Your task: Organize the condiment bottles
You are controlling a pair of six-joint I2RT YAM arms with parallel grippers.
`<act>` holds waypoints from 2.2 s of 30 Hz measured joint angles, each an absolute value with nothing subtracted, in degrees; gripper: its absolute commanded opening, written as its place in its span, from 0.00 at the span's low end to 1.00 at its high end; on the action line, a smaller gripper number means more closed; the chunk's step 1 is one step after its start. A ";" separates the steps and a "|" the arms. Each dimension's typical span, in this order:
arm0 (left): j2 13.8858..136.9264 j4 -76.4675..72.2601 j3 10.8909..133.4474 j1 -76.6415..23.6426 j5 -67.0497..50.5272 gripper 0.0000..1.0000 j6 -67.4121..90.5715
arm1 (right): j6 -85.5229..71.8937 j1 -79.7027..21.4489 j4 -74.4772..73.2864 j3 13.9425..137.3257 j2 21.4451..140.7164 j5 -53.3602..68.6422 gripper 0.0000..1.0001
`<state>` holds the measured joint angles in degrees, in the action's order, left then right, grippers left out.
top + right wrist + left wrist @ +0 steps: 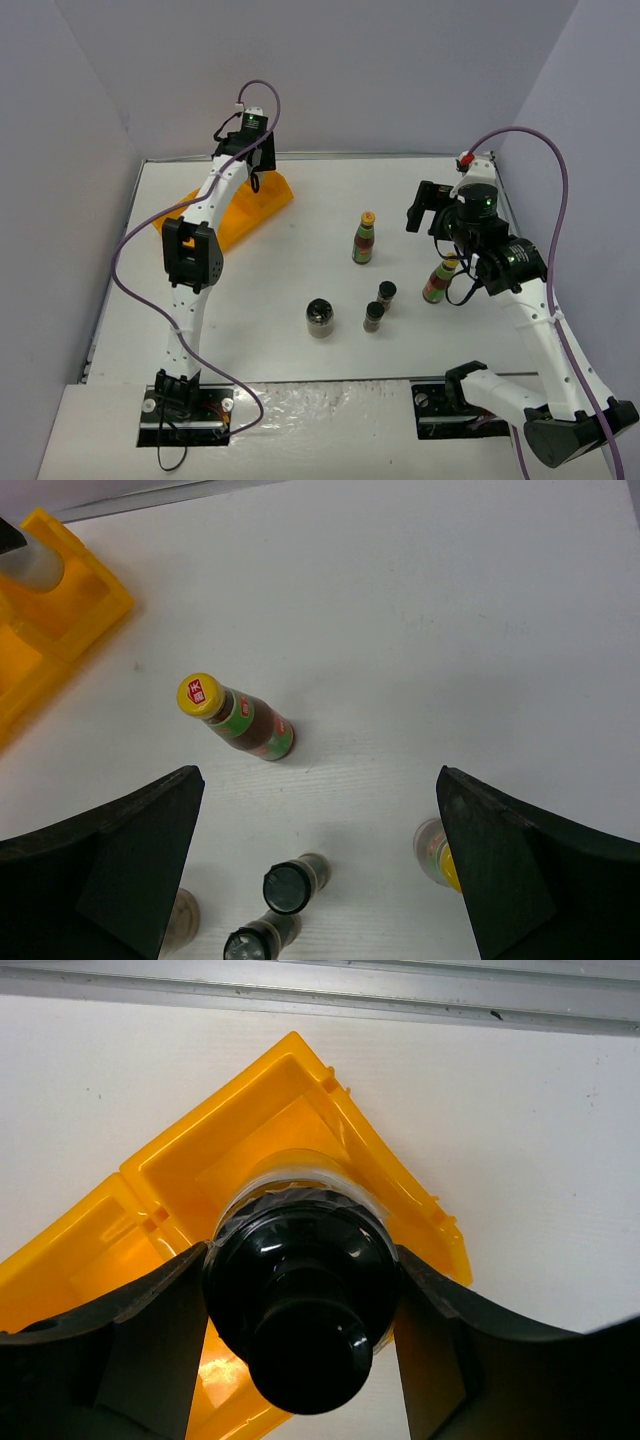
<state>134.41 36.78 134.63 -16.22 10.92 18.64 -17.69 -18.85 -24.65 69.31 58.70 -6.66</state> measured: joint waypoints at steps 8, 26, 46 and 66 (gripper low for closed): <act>134.88 35.47 134.21 -14.42 10.99 0.00 18.57 | -17.70 -18.87 -24.04 67.12 58.70 -6.61 1.00; 137.91 26.05 127.12 -13.09 10.12 0.60 18.72 | -17.82 -19.15 -22.59 65.12 58.70 -6.02 1.00; 127.78 23.09 115.26 -13.24 8.49 0.93 17.31 | -17.89 -19.22 -22.13 64.57 56.97 -6.03 1.00; 80.13 31.16 74.20 -46.68 9.45 0.97 24.42 | -19.55 -19.22 -24.64 62.10 50.53 -7.09 1.00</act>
<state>80.13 31.16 74.20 -46.68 9.45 24.42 -19.55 -19.22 -24.64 62.10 50.53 -7.09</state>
